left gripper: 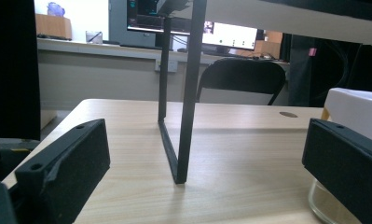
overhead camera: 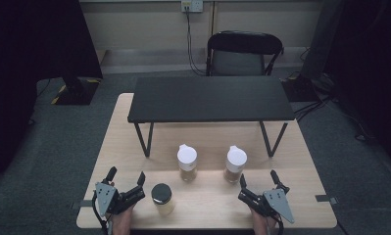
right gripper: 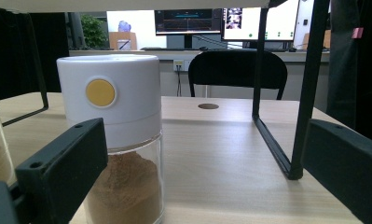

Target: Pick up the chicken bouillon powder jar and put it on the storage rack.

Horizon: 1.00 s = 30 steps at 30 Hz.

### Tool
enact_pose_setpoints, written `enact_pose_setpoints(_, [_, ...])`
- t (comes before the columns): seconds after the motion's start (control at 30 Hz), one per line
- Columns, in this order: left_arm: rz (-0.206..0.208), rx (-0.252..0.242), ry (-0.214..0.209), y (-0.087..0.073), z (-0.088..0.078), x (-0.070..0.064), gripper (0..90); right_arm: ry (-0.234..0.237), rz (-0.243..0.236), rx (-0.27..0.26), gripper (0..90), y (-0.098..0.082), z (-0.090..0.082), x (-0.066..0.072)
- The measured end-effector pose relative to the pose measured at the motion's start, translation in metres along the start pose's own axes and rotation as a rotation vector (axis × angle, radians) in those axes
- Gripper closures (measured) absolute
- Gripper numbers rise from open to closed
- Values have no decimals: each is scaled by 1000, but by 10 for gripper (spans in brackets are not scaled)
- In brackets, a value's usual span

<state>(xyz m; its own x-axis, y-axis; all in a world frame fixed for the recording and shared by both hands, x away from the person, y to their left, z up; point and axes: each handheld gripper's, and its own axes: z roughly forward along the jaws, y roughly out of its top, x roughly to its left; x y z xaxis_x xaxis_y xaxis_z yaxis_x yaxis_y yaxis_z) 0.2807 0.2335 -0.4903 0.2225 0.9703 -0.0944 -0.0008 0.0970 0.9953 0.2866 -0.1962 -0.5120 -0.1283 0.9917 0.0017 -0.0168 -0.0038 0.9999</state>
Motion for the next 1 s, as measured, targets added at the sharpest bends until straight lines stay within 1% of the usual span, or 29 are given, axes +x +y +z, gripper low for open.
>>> enact_pose_setpoints(0.13, [0, -16, -4, 7, -3, -1, 2, 1, 0, -1, 0, 0, 0, 0])
enact_pose_setpoints(0.23, [1, -20, -15, 11, -6, -2, 3, 0, 0, -2, 0, 0, 0, 0])
enact_pose_setpoints(0.33, [8, -57, -13, 15, -10, -4, 12, 4, 0, -1, 0, 0, -1, 0])
enact_pose_setpoints(0.37, [7, -60, -21, 16, -12, -4, 11, 5, 1, -1, 0, 0, -1, 0])
enact_pose_setpoints(0.47, [2, -56, -47, 20, -13, -6, 10, 6, 0, -2, 0, 0, -1, 0])
enact_pose_setpoints(0.57, [12, -60, -58, 23, -15, -9, 10, 8, 0, -2, 0, 0, -1, 0])
enact_pose_setpoints(0.63, [15, -52, -69, 25, -15, -11, 8, 8, 0, -2, 0, 0, -1, 0])
enact_pose_setpoints(0.7, [15, -46, -71, 29, -17, -13, 9, 9, 0, -2, 0, 0, -1, 0])
enact_pose_setpoints(0.87, [27, -51, -92, 37, -20, -18, 4, 9, 0, -1, 0, 0, -1, 0])
enact_pose_setpoints(0.93, [25, -52, -101, 39, -22, -19, 3, 9, 0, -1, 0, 0, -1, 0])
enact_pose_setpoints(1.0, [14, -56, -110, 40, -23, -20, 3, 9, 0, -1, 0, 0, -1, 0])
